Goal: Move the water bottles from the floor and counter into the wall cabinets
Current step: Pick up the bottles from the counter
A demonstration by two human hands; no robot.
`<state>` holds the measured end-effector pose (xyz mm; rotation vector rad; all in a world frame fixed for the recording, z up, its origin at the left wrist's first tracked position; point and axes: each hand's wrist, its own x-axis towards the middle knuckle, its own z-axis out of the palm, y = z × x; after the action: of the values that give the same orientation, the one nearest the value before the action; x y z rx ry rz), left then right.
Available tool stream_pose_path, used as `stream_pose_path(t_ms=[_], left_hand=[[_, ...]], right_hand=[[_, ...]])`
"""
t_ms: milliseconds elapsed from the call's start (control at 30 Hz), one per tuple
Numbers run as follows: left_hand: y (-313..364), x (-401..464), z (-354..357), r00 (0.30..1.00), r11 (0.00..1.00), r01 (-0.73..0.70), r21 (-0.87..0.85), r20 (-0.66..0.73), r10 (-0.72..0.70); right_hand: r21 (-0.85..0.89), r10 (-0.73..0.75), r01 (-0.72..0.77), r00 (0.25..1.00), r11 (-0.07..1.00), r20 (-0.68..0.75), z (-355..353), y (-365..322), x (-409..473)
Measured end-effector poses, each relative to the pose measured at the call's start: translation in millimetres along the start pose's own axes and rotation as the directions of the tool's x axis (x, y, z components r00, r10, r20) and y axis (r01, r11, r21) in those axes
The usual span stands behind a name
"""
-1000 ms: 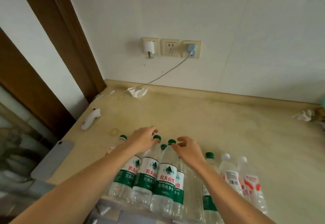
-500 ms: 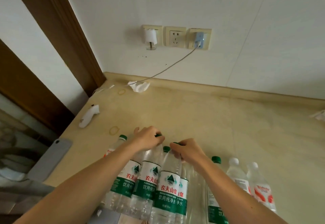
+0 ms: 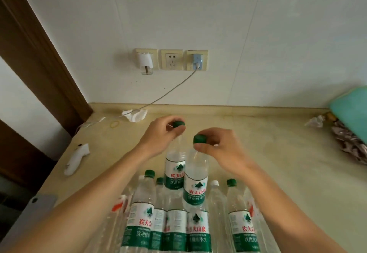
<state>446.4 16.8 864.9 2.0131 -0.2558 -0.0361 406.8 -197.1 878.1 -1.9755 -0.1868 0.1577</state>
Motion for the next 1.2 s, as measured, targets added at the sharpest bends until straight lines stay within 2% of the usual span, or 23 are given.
stream_pose_path(t_ms=[100, 233, 433, 533, 700, 867, 1000, 1200], left_hand=[[9, 9, 3, 0.990, 0.995, -0.094, 0.024, -0.099, 0.095], [10, 15, 17, 0.985, 0.992, -0.124, 0.015, -0.121, 0.125], [-6, 21, 39, 0.982, 0.994, -0.055, 0.092, -0.178, 0.071], [-16, 22, 46, 0.983, 0.996, -0.014, 0.087, -0.180, 0.029], [-25, 21, 51, 0.987, 0.998, 0.009, 0.066, -0.164, 0.002], [-30, 19, 49, 0.994, 0.997, 0.047, 0.066, -0.102, -0.040], [-45, 9, 53, 0.988, 0.990, 0.135, 0.029, -0.075, -0.132], [-69, -10, 80, 0.951, 0.954, 0.295, -0.060, -0.076, -0.299]], right_hand=[[-0.115, -0.081, 0.071, 0.992, 0.991, -0.093, -13, -9, -1], [-0.130, -0.095, 0.070, 0.974, 0.989, -0.204, -18, 5, 4], [-0.130, -0.012, -0.026, 0.960, 0.991, -0.280, -9, 50, 9], [-0.135, -0.035, -0.008, 0.948, 0.991, -0.315, -6, 62, 12], [-0.184, -0.061, 0.016, 0.969, 0.983, -0.240, -3, 65, 19], [-0.170, -0.040, -0.001, 0.971, 0.985, -0.234, -3, 81, 21], [-0.173, 0.089, -0.116, 0.984, 0.978, -0.155, 3, 107, 22], [-0.051, 0.232, -0.233, 0.972, 0.971, -0.022, 15, 148, 31]])
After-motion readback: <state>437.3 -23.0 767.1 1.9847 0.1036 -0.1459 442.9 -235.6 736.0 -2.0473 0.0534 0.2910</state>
